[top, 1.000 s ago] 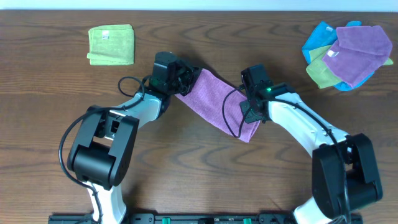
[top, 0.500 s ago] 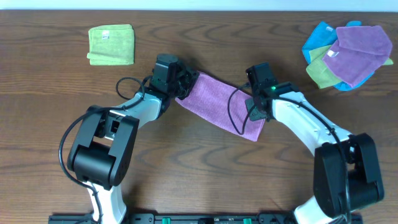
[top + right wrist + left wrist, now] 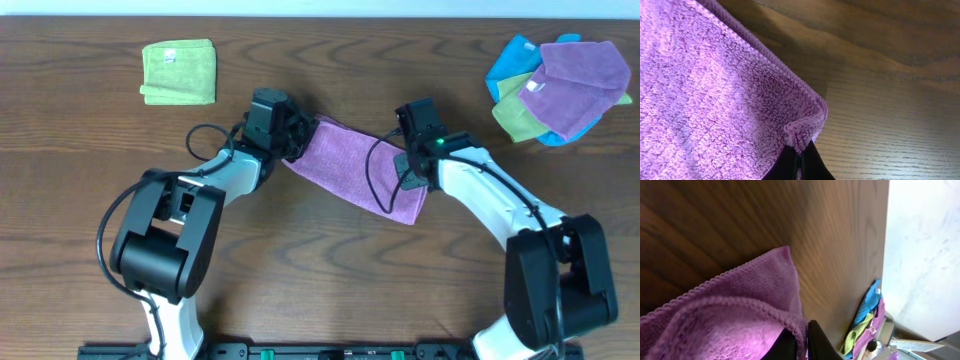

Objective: Fold the cloth

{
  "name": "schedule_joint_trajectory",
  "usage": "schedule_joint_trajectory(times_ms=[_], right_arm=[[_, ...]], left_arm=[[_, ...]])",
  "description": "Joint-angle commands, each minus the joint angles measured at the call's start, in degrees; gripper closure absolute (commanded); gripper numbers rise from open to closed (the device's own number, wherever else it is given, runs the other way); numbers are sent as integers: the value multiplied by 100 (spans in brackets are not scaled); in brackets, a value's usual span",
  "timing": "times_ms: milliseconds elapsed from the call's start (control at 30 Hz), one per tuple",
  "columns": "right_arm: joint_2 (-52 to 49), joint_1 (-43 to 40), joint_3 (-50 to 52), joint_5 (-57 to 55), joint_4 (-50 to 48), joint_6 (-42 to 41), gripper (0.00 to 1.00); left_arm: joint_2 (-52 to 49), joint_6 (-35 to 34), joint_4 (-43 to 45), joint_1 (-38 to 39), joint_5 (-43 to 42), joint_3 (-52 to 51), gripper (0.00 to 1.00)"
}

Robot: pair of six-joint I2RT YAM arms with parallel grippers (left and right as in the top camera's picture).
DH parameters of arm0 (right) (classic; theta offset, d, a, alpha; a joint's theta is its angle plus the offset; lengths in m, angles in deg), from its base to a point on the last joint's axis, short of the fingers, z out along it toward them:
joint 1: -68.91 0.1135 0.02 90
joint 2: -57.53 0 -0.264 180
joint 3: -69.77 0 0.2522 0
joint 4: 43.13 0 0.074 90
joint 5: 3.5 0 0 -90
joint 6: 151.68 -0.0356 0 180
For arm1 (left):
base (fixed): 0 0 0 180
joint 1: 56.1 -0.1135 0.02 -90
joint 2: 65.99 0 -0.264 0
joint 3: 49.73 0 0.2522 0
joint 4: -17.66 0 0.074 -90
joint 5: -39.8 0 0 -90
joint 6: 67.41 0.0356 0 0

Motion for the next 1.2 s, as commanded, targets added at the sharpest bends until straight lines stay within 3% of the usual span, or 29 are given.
schedule_joint_trajectory(times_ms=[0,233,300,367,400,433,500,533,733,867,1167], right_arm=[[127,-153,63,-131,7,59,99],[127,-286,120,-125,-127,59,98],[127,-286,122,-125,-127,59,91],[127,-286,122,-125,-127,57,59],[127,-286,125,-125,-125,57,43],[127,-286,127,-125,-122,57,20],[127,-286,127,-125,-120,57,1],[127,-286,127,-125,-120,57,1],[127,-282,127,-94,-125,22,1],[199,-234,127,177,92,-271,1],[1309,-247,127,232,1290,-2302,2]], left_arm=[[-166,59,-11,111,63,101,90],[-184,63,13,146,101,103,91],[-184,63,15,146,109,103,84],[-184,63,13,146,125,103,66],[-184,63,13,146,129,103,50],[-184,63,15,146,133,103,30],[-184,63,13,146,136,103,8],[-184,63,13,146,136,103,4],[-184,63,55,122,120,103,5],[-181,181,402,39,-315,105,5],[-175,323,706,-354,-595,140,5]])
